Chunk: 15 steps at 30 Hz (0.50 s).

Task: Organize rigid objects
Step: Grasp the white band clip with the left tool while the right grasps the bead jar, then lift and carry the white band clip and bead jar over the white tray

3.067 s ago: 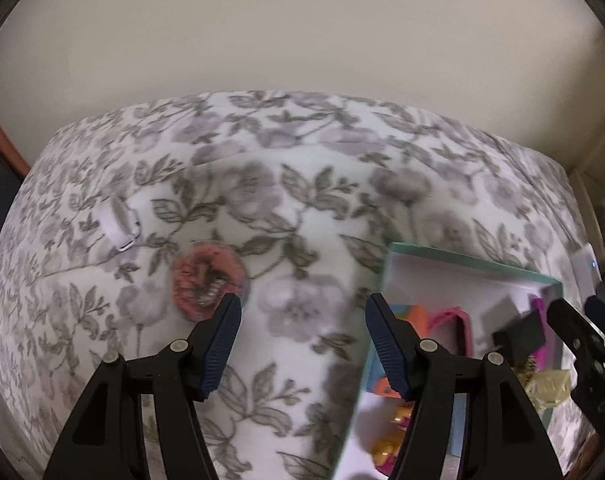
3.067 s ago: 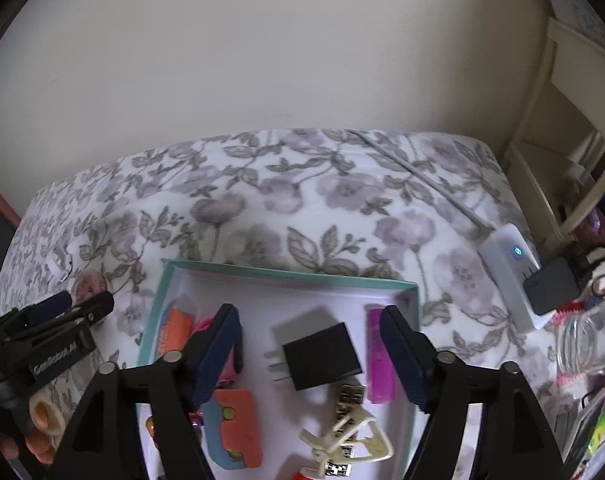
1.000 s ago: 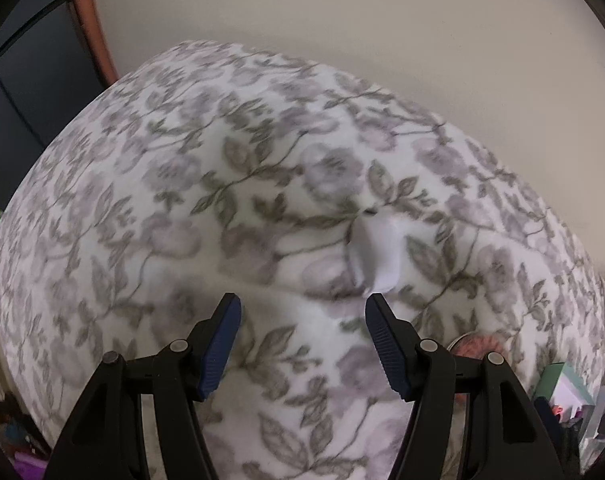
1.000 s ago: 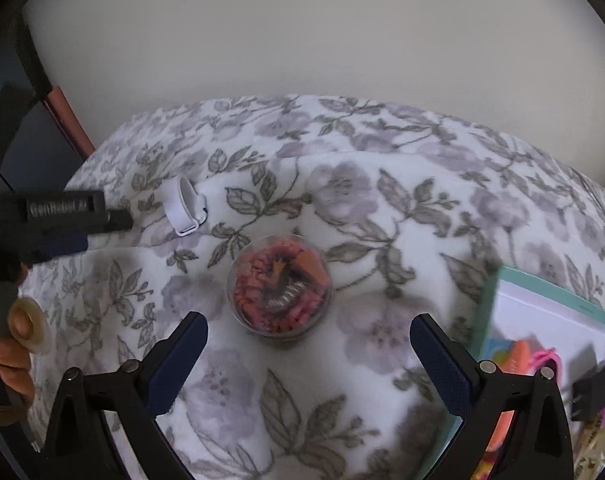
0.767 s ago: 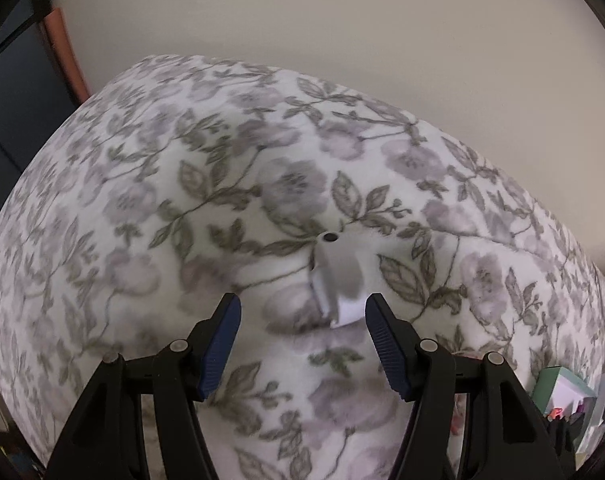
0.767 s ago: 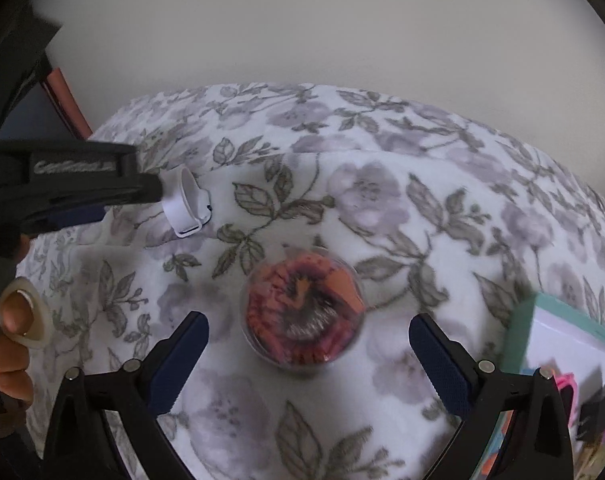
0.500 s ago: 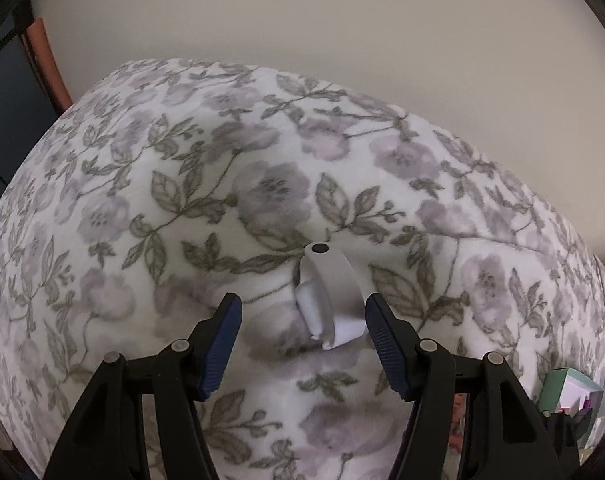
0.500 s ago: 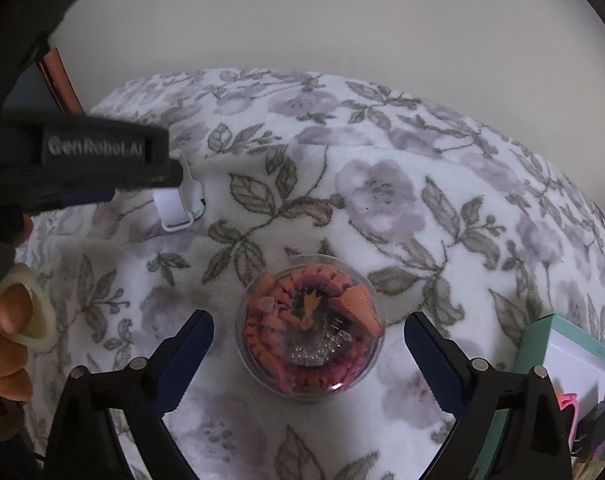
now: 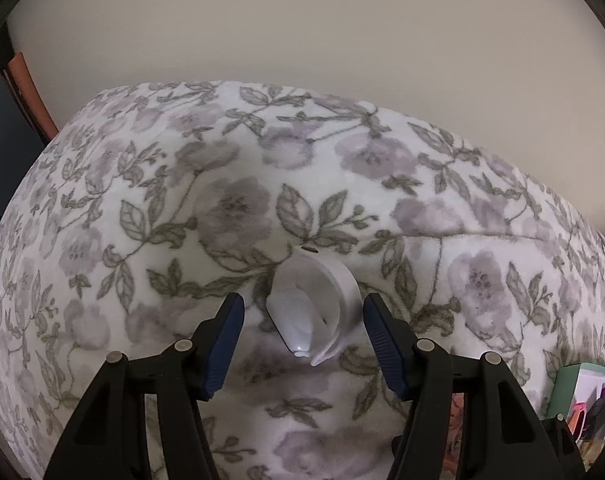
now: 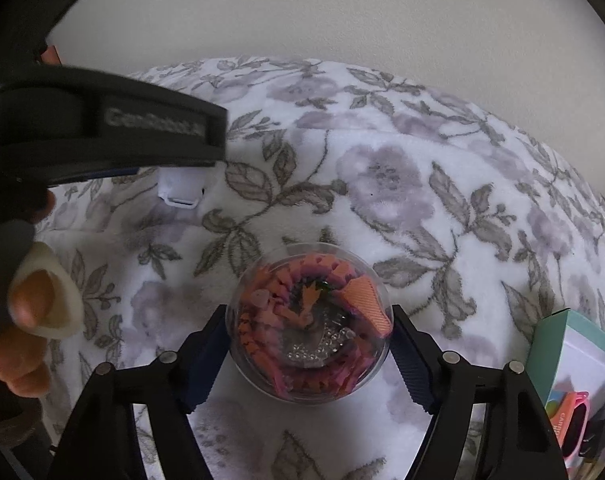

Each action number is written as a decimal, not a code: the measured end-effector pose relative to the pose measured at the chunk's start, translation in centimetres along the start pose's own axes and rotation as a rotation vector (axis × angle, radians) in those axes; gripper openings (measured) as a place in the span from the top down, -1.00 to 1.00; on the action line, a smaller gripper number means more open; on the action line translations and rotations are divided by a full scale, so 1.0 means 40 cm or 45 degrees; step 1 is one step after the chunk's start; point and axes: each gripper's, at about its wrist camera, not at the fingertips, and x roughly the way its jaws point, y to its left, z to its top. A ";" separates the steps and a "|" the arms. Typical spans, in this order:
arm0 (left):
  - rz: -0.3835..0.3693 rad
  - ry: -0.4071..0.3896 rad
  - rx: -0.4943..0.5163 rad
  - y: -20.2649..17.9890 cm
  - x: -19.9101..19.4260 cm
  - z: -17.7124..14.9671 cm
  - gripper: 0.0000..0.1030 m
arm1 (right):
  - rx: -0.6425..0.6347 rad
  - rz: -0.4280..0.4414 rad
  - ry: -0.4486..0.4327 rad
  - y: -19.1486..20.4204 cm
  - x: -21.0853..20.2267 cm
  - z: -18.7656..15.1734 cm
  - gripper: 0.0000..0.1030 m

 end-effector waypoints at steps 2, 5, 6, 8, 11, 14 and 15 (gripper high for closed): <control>-0.007 -0.002 0.010 -0.009 0.002 0.000 0.02 | -0.009 -0.008 -0.002 0.001 0.001 0.001 -0.47; 0.016 -0.013 0.029 -0.018 0.000 0.000 0.10 | -0.010 -0.006 -0.005 0.002 -0.002 0.000 -0.43; 0.017 -0.024 0.039 -0.020 -0.005 0.000 0.28 | -0.011 -0.006 -0.006 0.003 -0.003 -0.002 -0.43; 0.001 -0.027 0.046 -0.023 -0.007 -0.001 0.69 | -0.009 -0.002 -0.011 0.004 -0.008 -0.006 -0.43; 0.000 -0.020 0.064 -0.026 -0.002 -0.002 0.70 | -0.014 -0.005 -0.013 0.009 -0.013 -0.010 -0.42; -0.038 -0.014 0.051 -0.019 0.003 -0.005 0.70 | -0.018 -0.004 -0.016 0.011 -0.017 -0.015 -0.42; -0.049 -0.013 0.043 -0.015 0.003 -0.006 0.71 | -0.017 -0.003 -0.018 0.010 -0.016 -0.015 -0.42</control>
